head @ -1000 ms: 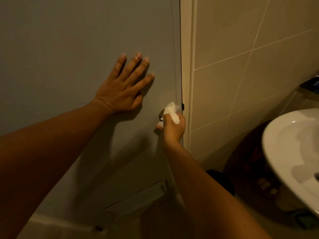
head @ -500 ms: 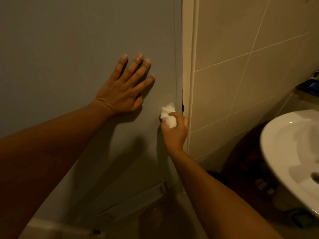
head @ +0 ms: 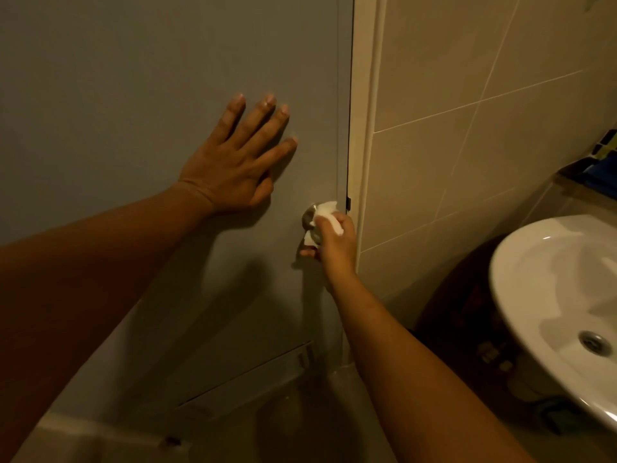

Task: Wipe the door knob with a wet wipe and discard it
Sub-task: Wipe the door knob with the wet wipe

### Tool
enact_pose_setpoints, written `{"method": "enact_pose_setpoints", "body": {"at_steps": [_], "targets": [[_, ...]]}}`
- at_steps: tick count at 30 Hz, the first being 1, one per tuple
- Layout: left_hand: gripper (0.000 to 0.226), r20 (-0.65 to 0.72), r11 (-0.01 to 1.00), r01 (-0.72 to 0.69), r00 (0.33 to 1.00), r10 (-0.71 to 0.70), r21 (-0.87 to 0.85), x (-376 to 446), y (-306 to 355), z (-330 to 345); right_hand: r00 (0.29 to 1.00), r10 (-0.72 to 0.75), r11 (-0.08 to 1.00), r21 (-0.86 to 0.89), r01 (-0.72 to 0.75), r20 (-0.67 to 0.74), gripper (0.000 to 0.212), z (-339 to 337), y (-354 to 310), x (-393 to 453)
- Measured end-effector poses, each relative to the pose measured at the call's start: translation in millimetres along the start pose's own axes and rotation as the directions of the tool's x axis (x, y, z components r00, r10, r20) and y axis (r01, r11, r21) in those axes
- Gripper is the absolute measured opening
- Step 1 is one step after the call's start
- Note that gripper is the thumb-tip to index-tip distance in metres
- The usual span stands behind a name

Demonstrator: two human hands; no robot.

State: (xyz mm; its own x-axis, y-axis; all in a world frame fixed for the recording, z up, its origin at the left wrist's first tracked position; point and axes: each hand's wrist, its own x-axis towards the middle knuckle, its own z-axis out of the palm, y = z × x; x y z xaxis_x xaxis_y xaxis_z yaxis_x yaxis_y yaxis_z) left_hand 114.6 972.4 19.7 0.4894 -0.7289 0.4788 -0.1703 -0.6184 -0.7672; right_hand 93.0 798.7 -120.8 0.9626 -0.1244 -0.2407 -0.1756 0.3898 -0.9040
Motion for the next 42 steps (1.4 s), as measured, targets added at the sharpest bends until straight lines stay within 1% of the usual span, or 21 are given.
{"method": "enact_pose_setpoints", "body": {"at_steps": [1, 3, 5, 7, 9, 11, 13, 15, 20, 24, 26, 28, 30, 31, 32, 33, 35, 36, 38, 40, 42], "targets": [[0.064, -0.006, 1.0, 0.001, 1.0, -0.001, -0.002, 0, 0, 0, 0.983, -0.177, 0.955, -0.234, 0.182, 0.042, 0.025, -5, 5, 0], [0.065, -0.009, 1.0, 0.002, 1.0, -0.002, -0.002, 1, -1, 0, 0.881, -0.406, 0.656, -0.594, 0.465, 0.242, 0.025, -17, 12, 2], [0.066, 0.004, 1.0, -0.005, 1.0, 0.005, 0.003, 1, -2, -1, 0.801, -0.435, 0.371, -0.728, 0.577, 0.412, 0.033, -30, 15, 5], [0.066, 0.012, 1.0, -0.006, 1.0, 0.006, 0.011, 0, -2, -1, 0.75, -0.435, 0.208, -0.756, 0.621, 0.497, 0.042, -39, 13, 6], [0.065, 0.006, 1.0, -0.004, 1.0, 0.004, 0.003, -1, -2, -2, 0.756, -0.435, 0.203, -0.765, 0.611, 0.489, 0.049, -45, 8, 4], [0.066, 0.013, 1.0, -0.007, 1.0, 0.007, 0.004, -1, -1, -2, 0.792, -0.454, 0.312, -0.761, 0.569, 0.407, 0.052, -49, 3, 3], [0.067, 0.022, 1.0, -0.011, 1.0, 0.011, 0.017, -1, -2, -2, 0.796, -0.512, 0.381, -0.744, 0.549, 0.324, 0.045, -50, 0, 6], [0.068, 0.025, 1.0, -0.013, 1.0, 0.012, 0.016, 0, -3, -1, 0.782, -0.547, 0.386, -0.738, 0.553, 0.3, 0.035, -50, -3, 11], [0.067, 0.015, 1.0, -0.011, 1.0, 0.011, 0.012, 0, -2, 0, 0.675, -0.476, 0.177, -0.691, 0.701, 0.563, 0.046, -46, -3, 18], [0.067, 0.024, 1.0, -0.011, 1.0, 0.011, 0.01, -1, -1, 0, 0.561, -0.488, -0.017, -0.65, 0.76, 0.668, 0.035, -39, -2, 25], [0.068, 0.024, 1.0, -0.009, 1.0, 0.009, 0.01, 0, -2, 0, 0.611, -0.485, 0.071, -0.668, 0.741, 0.626, 0.033, -35, -1, 29], [0.067, 0.012, 1.0, -0.006, 1.0, 0.006, 0.007, 0, -2, -1, 0.76, -0.474, 0.414, -0.649, 0.638, 0.445, 0.03, -25, 0, 28], [0.066, 0.007, 1.0, -0.005, 1.0, 0.005, 0.002, -1, -1, -1, 0.952, -0.27, 0.853, -0.421, 0.307, 0.146, 0.029, -12, -1, 20], [0.066, 0.011, 1.0, -0.006, 1.0, 0.006, 0.001, -1, 0, -1, 0.997, -0.073, 0.976, -0.204, 0.08, 0.039, 0.031, -5, -3, 15], [0.066, 0.015, 1.0, -0.006, 1.0, 0.006, -0.001, -1, 0, -2, 0.993, 0.118, 0.993, 0.018, -0.118, 0.005, 0.034, 0, -6, 10], [0.066, 0.015, 1.0, -0.003, 1.0, 0.003, -0.002, -1, 0, -2, 0.965, 0.262, 0.94, 0.219, -0.262, 0.029, 0.038, 4, -8, 7], [0.066, 0.004, 1.0, 0.0, 1.0, 0.0, -0.002, 0, -1, -2, 0.912, 0.39, 0.743, 0.54, -0.396, 0.132, 0.033, 9, -13, 1], [0.066, 0.0, 1.0, 0.0, 1.0, 0.0, 0.0, 0, -1, -2, 0.902, 0.402, 0.673, 0.618, -0.406, 0.156, 0.025, 9, -14, -1], [0.065, -0.003, 1.0, 0.002, 1.0, -0.002, -0.003, 0, -1, -1, 0.913, 0.376, 0.721, 0.569, -0.395, 0.157, 0.018, 8, -16, -2], [0.066, -0.006, 1.0, 0.006, 1.0, -0.006, -0.008, 0, -1, -1, 0.954, 0.289, 0.905, 0.304, -0.298, 0.075, 0.022, 5, -16, 3], [0.066, -0.014, 1.0, 0.01, 1.0, -0.01, -0.015, 0, 0, -1, 0.994, 0.106, 0.993, -0.045, -0.106, -0.02, 0.023, 3, -15, 11]]}}
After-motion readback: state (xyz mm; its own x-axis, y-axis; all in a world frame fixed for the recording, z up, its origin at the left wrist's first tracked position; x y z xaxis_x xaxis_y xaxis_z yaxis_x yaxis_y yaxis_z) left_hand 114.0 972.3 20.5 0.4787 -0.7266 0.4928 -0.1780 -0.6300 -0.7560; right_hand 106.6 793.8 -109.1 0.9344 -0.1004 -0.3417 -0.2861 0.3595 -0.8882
